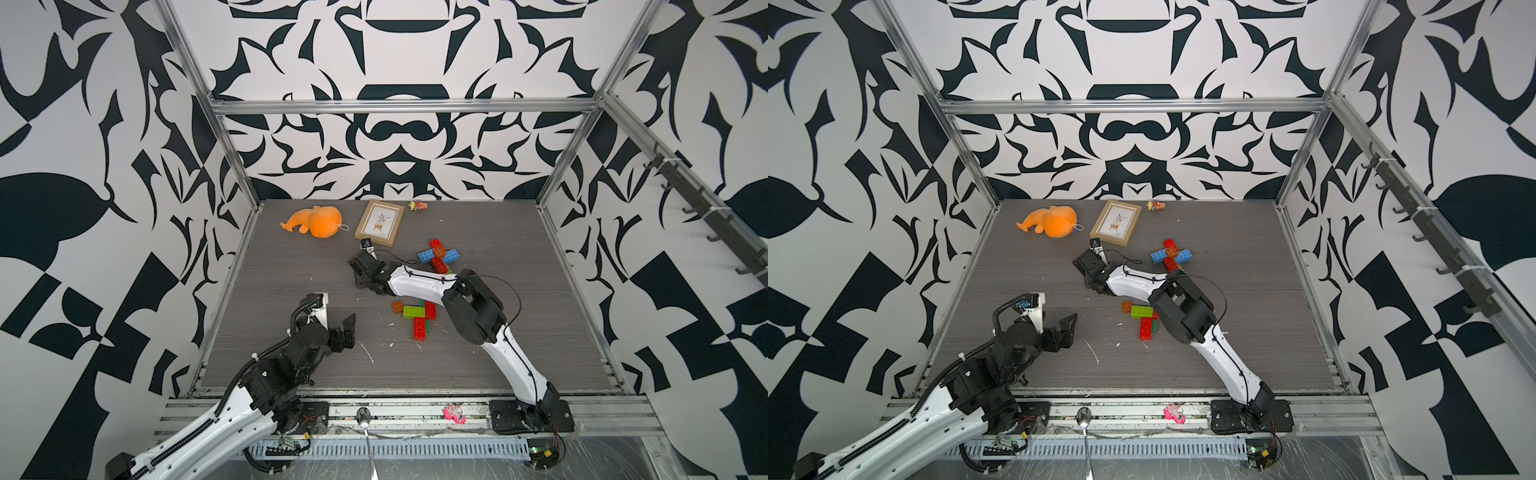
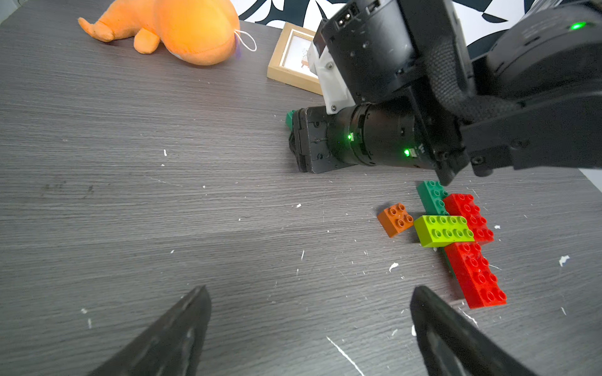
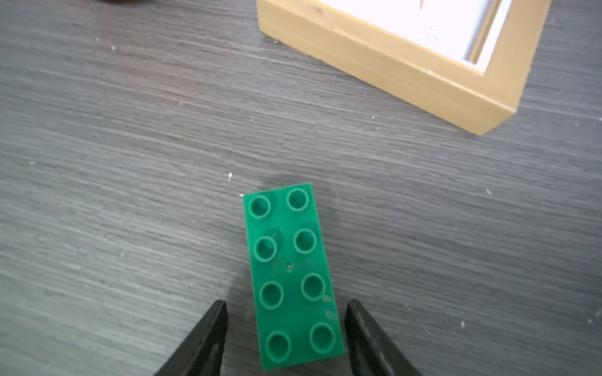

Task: Assemble a small pinwheel with lego
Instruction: Pick up the lego brick from the center of the board.

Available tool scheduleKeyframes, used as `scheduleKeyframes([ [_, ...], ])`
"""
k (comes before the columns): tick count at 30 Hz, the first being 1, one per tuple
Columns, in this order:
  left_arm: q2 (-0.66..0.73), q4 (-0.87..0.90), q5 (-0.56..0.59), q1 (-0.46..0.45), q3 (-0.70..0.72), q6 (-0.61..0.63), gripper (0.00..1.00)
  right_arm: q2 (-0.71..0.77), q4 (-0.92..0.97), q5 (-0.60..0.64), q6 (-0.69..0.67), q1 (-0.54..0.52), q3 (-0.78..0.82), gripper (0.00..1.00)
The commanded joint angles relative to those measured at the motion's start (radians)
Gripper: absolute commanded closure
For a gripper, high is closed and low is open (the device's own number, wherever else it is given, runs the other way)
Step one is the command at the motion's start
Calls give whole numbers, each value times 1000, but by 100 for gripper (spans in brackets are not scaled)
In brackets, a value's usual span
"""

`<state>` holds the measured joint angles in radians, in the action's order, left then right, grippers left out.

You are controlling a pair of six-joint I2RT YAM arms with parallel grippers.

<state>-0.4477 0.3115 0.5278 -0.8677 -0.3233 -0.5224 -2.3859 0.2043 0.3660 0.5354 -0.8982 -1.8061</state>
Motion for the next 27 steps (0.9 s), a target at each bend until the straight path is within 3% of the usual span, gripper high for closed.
scheduleKeyframes([
  [1, 2, -18, -7, 6, -17, 5, 0, 32, -14, -58, -14, -4, 68, 41],
  [17, -5, -25, -11, 5, -17, 7, 0, 39, -136, -36, 12, 2, 149, 53],
  [21, -2, -27, -12, 6, -14, 10, 0, 71, -194, -37, 3, 1, 193, 70],
  [27, -5, -29, -13, 7, -15, 13, 0, 169, -218, -74, -62, 2, 231, 72],
])
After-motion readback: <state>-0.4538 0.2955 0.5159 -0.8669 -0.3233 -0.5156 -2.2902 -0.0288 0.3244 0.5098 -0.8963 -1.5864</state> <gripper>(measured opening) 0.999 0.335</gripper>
